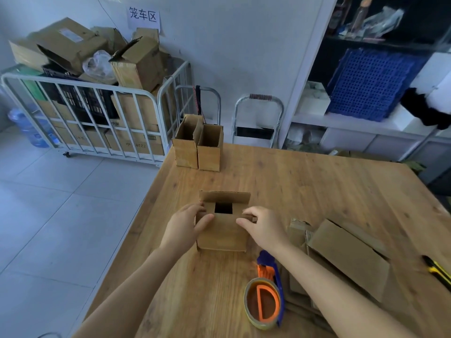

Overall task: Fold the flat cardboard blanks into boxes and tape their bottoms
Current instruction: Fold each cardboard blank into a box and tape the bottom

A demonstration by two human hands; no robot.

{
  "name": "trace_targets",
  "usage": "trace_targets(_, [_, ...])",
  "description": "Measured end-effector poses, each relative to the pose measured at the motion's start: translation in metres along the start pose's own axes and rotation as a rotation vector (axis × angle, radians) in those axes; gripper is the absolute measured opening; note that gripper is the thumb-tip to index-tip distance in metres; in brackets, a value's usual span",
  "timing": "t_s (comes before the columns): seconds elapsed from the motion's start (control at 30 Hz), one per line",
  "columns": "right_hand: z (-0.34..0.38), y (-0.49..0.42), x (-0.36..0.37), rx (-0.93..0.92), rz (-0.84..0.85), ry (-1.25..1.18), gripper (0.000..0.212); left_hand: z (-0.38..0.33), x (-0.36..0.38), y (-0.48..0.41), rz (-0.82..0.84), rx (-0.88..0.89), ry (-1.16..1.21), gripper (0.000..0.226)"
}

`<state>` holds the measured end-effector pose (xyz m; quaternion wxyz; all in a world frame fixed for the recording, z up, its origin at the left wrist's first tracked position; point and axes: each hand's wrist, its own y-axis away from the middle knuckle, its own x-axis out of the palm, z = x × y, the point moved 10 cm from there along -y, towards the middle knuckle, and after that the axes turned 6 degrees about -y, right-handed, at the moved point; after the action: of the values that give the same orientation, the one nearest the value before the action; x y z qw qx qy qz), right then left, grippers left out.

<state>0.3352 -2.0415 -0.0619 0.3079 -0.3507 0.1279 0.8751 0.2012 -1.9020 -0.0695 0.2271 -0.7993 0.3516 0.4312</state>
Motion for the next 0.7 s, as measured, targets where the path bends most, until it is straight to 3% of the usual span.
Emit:
trace_targets(0.1, [0.001,-0.004,-0.008,0.046,-0.130,0.039,0.058,-0.003,-0.001,-0.001,-0.076,-0.032,-0.073,0.065])
trace_targets(0.17, [0.006,-0.006,-0.005,0.015,-0.115,0.054,0.080,-0.012,-0.004,-0.001,-0.140,0.053,-0.194,0.081])
trace_targets(0.23, [0.015,-0.009,0.000,-0.064,-0.071,0.101,0.088,-0.026,-0.004,-0.003,-0.138,0.166,-0.349,0.080])
trace_targets(0.33, [0.024,-0.007,0.002,-0.183,-0.032,0.247,0.066,-0.036,-0.001,-0.005,-0.078,0.254,-0.414,0.063])
trace_targets(0.43, [0.029,0.001,0.002,-0.301,-0.032,0.318,0.036,-0.040,0.004,0.005,-0.105,0.322,-0.353,0.028])
trace_targets(0.53, [0.026,0.011,0.008,-0.369,-0.068,0.361,0.029,-0.035,0.016,0.011,-0.041,0.282,-0.291,0.041])
trace_targets(0.7, [0.014,0.017,0.024,-0.353,0.017,0.363,0.047,-0.026,0.035,0.018,0.118,0.285,-0.494,0.080])
